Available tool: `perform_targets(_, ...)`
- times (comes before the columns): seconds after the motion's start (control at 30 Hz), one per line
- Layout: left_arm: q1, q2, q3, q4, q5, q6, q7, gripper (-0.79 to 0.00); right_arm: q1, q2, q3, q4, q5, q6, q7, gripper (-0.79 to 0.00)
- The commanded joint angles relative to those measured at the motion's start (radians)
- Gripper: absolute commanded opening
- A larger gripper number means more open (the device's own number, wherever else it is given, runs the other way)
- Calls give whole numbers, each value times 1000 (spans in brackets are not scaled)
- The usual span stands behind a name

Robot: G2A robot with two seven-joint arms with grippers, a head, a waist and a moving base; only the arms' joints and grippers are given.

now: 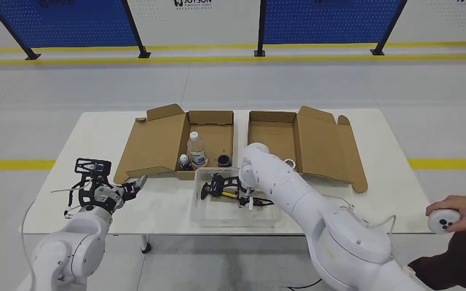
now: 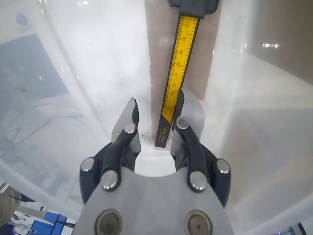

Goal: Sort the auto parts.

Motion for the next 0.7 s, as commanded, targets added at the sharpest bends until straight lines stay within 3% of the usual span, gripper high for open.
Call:
perform_targets(0.0, 0, 0, 0, 0, 0, 0, 0, 0, 0, -1, 2, 2, -1, 5, 2, -542)
perform_targets(0.43, 0, 0, 0, 0, 0, 0, 0, 0, -4, -2, 11, 19, -13, 27, 24, -785)
perform_targets(0.67, 0, 0, 0, 0, 0, 0, 0, 0, 3, 4, 18, 12, -18, 49, 50, -785)
